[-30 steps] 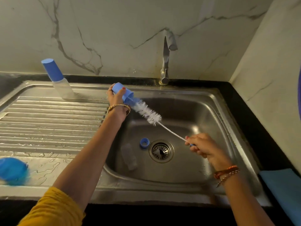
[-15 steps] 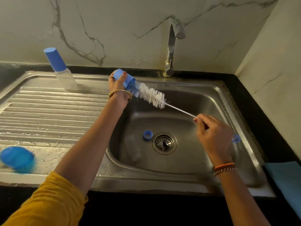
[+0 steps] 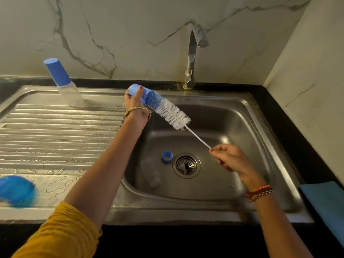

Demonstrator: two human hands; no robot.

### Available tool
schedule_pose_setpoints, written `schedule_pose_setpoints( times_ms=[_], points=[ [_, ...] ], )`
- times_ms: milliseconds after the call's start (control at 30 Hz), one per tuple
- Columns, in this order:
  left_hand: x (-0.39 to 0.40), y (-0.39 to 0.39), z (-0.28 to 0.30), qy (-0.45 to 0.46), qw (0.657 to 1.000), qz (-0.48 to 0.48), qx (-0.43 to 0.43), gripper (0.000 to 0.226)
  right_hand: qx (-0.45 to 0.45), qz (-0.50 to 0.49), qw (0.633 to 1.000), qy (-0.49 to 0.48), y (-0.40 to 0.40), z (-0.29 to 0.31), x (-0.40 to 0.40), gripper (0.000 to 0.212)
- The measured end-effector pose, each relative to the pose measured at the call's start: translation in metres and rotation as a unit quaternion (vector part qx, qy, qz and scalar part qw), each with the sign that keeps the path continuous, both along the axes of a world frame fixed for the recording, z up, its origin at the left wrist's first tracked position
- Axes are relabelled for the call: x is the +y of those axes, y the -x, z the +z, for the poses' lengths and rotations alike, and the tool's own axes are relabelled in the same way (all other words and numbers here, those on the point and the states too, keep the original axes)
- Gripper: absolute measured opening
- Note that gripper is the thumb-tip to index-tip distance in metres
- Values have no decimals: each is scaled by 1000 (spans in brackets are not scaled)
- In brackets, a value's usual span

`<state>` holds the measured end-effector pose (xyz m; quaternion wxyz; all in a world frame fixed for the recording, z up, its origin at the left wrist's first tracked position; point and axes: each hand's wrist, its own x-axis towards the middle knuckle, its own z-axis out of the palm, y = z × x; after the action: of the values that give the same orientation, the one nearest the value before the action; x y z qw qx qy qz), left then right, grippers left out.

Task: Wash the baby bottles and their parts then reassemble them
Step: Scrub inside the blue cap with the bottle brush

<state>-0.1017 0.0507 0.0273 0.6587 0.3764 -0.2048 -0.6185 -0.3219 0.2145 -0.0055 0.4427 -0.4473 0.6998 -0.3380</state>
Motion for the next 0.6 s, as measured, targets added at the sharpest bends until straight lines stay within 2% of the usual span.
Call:
schedule_pose_setpoints(
  times_ms=[33, 67, 133, 167, 233, 267, 333, 400, 433, 467, 500, 533, 600],
  points=[
    [-2, 1, 0, -14, 1000, 18, -15, 40, 82, -19, 994, 75, 1, -1, 0, 17],
    [-3, 1, -1, -28, 999, 36, -29, 44, 176, -43, 972, 147, 3, -2, -1, 18],
    [-5, 5, -1, -39, 996, 61, -45, 47, 367, -88, 892, 248, 5, -4, 1, 20],
    [-5, 7, -1, -39, 996, 63, -48, 47, 431, -104, 850, 285, 5, -4, 3, 23],
    [-4, 9, -4, -33, 995, 62, -66, 48, 477, -112, 811, 319, 4, -1, 6, 31],
    [-3, 9, -7, -29, 994, 59, -85, 49, 469, -104, 822, 305, 4, -1, 6, 32],
    [0, 8, -12, -27, 992, 44, -117, 52, 383, -45, 901, 198, 3, 4, 6, 30],
    [2, 7, -16, -27, 990, 24, -135, 54, 164, 24, 984, 63, 7, 14, 5, 36],
    [3, 6, -18, -28, 990, 17, -135, 54, 48, 34, 998, -6, 10, 20, 4, 39],
    [3, 6, -21, -30, 991, 13, -129, 54, -38, 32, 997, -62, 14, 25, 4, 40],
    [3, 5, -23, -31, 993, 8, -116, 54, -78, 32, 992, -94, 18, 27, 3, 39],
    [4, 5, -25, -33, 994, 4, -103, 53, -78, 36, 991, -101, 21, 28, 3, 37],
    [5, 6, -26, -51, 993, 16, -101, 52, -22, 49, 997, -57, 24, 27, 3, 28]
  ],
)
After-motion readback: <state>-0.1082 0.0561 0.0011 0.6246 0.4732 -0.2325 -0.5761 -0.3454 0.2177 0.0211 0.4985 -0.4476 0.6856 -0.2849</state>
